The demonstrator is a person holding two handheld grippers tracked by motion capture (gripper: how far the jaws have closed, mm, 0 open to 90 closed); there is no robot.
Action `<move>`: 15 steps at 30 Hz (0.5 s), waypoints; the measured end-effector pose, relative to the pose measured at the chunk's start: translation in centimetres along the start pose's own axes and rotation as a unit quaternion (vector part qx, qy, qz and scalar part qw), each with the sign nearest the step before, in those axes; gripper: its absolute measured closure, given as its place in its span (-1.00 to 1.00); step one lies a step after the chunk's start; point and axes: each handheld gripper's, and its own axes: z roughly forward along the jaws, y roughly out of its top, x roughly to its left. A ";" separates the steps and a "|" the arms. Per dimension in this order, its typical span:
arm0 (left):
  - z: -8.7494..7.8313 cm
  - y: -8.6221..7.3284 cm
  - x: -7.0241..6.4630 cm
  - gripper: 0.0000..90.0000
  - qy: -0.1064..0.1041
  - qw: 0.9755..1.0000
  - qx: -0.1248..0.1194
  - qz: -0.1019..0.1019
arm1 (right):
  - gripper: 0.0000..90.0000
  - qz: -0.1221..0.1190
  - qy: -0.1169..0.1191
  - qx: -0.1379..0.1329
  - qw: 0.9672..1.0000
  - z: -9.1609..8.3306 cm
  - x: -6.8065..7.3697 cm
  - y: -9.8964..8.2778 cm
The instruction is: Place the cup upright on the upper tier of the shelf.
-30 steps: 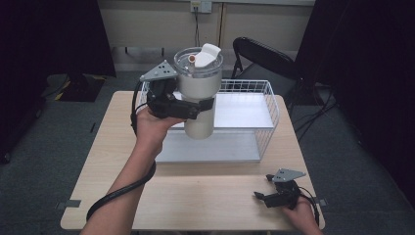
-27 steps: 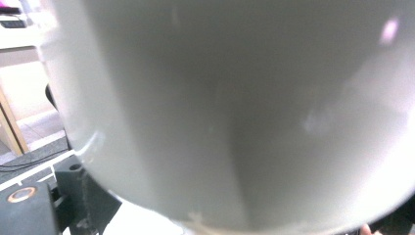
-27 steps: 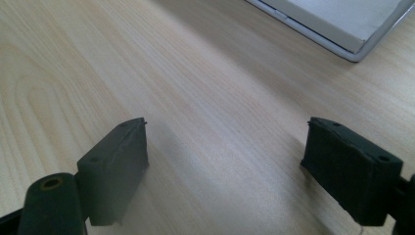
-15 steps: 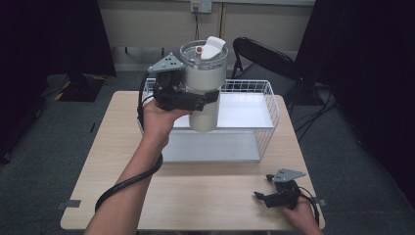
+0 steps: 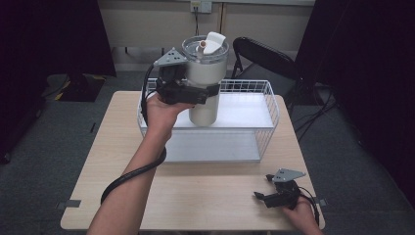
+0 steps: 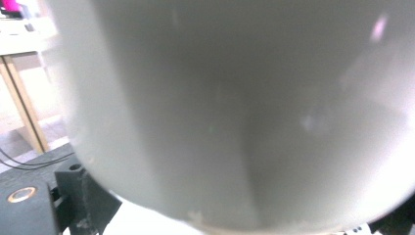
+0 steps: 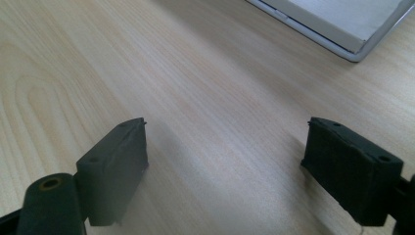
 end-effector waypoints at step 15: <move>1.1 0.6 0.9 -0.82 0.015 1.000 -0.004 -0.003 | -0.65 0.000 0.000 0.000 1.000 0.0 0.0 0.0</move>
